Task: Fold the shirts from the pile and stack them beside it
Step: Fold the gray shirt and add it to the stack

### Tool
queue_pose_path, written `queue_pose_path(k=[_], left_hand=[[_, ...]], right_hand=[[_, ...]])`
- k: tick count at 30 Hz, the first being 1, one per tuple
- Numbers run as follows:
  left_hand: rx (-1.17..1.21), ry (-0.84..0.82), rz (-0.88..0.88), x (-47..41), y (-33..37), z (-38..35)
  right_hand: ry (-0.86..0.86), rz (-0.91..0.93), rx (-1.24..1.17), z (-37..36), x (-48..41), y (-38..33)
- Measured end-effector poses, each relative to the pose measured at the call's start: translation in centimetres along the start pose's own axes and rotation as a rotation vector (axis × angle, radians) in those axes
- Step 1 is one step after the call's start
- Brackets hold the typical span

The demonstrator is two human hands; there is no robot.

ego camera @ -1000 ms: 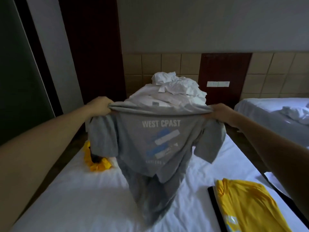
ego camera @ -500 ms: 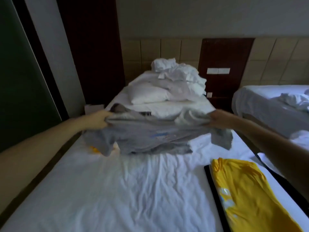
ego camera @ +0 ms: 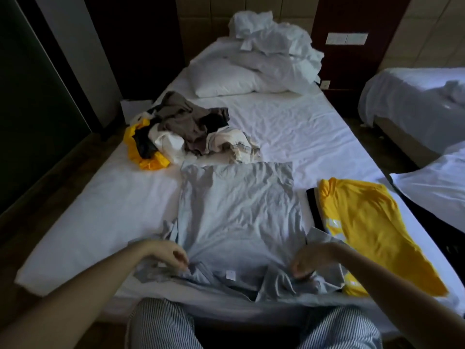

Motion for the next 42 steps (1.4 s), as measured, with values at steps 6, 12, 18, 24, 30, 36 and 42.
queue_pose_path(k=[6, 12, 18, 24, 30, 36, 42], left_hand=[[0.603, 0.655, 0.075, -2.7, 0.1, 6.0], [0.811, 0.557, 0.27, -7.1, 1.2, 5.8], [1.026, 0.59, 0.482, -7.7, -0.2, 5.9], [1.395, 0.399, 0.257, -3.1, 0.8, 9.5], [1.5, 0.717, -0.224, 6.8, 3.3, 15.4], [1.516, 0.839, -0.493, 15.0, 6.0, 21.7], [1.644, 0.834, -0.657, 19.6, 8.4, 22.9]], right_hand=[[0.955, -0.015, -0.378, 6.2, -1.3, 1.5], [0.98, -0.236, -0.634, 3.9, -5.4, 3.4], [1.017, -0.312, -1.008, 4.2, -5.1, 4.0], [1.036, -0.126, -1.448, 7.2, -1.8, 2.6], [1.279, 0.194, -1.312, 14.4, 6.1, -0.6], [1.488, 0.329, -1.22, 22.1, 13.2, -3.3], [1.563, 0.461, -1.264, 24.5, 17.6, -4.6]])
Point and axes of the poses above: each hand's wrist, its own x-axis away from the middle knuckle, its own z-axis out of the back of the hand, y = z × x, the point moved 3 cm from there along -x, towards the middle knuckle, and after that the axes turned 8 degrees about z, right-handed, at the moved point
